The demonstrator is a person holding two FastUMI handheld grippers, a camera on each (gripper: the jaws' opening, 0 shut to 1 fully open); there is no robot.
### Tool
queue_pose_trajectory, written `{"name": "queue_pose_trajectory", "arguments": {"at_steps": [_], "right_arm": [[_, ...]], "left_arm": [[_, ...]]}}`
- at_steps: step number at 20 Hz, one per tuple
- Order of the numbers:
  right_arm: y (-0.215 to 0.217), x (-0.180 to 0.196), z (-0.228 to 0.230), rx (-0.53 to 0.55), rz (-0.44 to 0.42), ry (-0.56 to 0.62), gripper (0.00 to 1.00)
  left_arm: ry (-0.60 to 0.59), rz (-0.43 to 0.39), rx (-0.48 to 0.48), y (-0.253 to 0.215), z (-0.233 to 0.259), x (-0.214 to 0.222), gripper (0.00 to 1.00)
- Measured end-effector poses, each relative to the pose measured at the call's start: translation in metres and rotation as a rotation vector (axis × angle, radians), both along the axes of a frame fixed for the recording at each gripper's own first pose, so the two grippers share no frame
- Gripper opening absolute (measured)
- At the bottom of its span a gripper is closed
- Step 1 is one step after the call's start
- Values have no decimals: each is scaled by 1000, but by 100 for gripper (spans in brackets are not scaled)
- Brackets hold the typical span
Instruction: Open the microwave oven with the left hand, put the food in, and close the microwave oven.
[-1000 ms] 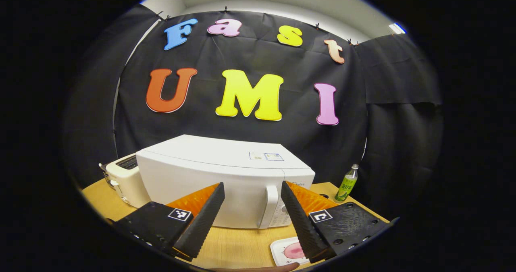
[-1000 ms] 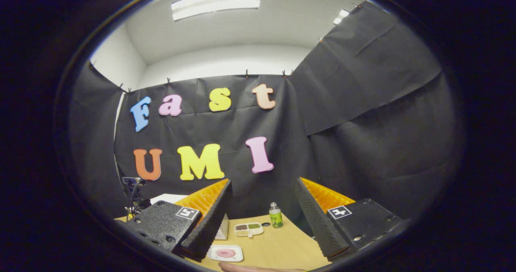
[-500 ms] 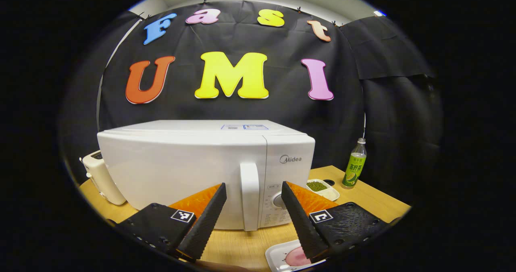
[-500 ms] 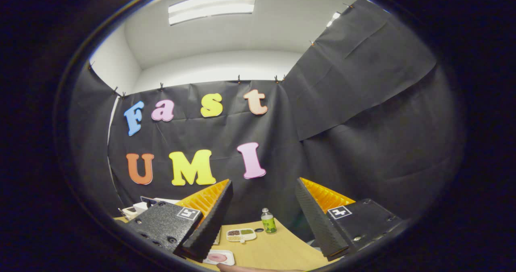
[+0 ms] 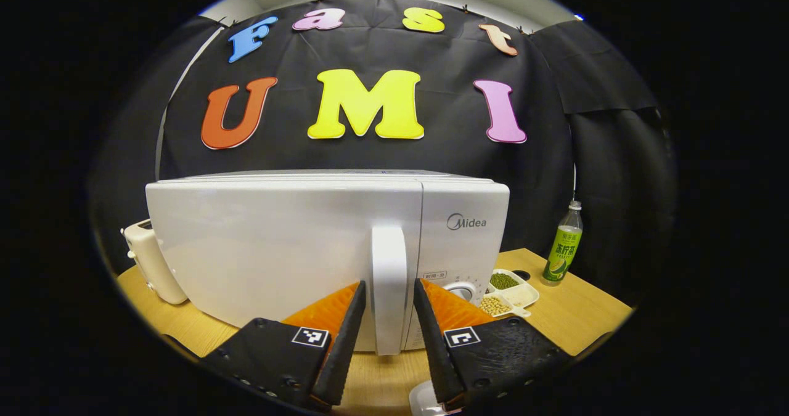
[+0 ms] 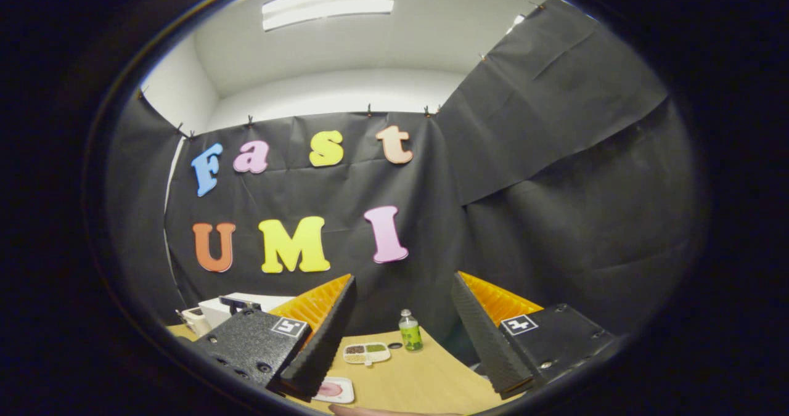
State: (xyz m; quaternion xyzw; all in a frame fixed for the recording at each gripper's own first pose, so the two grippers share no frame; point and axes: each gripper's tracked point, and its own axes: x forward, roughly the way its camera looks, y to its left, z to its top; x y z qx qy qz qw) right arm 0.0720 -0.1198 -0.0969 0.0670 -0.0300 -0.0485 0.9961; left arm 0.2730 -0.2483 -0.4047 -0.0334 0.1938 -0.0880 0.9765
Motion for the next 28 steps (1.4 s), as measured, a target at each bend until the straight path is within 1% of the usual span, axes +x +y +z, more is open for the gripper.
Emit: {"name": "queue_pose_trajectory", "arguments": {"at_steps": [1,2,3,4,5,6,7,8,10,16,18,21,22,25,27,28], "right_arm": [[1,2,-3,0,1,9,99],[0,2,-4,0,-1,13,99],[-1,2,-5,1,-5,15,99],[-2,1,-4,1,-8,16,99],[-2,0,-4,0,-9,14,99],[-1,-2,-2,-1,-9,9,99],[0,-3,-1,-3,-4,3,99],[2,-4,1,-5,4,-3,99],[2,-6,1,-7,11,0,99],[-2,-7,0,-17,-4,9,99],[0,-6,-2,-9,-3,15,99],[3,-9,-4,-6,4,19,99],[2,-9,-3,-12,0,17,99],[4,-12,-4,-31,0,20,99],[6,-13,-6,-32,1,23,99],[7,-13,-9,-34,3,32,99]], "left_arm": [[-4,5,4,1,0,0,53],[1,2,13,0,-2,0,53],[-12,20,31,4,0,2,53],[7,22,22,4,-2,-1,36],[10,25,21,5,-2,-1,31],[20,23,24,4,-6,0,40],[28,8,16,-1,-14,2,40],[24,12,20,0,-5,-2,20],[35,17,20,2,-4,-6,20],[42,0,26,0,-4,-4,20],[44,-7,53,2,-6,-5,20],[40,20,25,1,-5,-14,20],[37,19,20,2,-3,-11,5],[32,16,7,3,1,-20,5],[-5,-8,40,9,5,-36,4],[-19,-16,35,12,8,-47,4]]}}
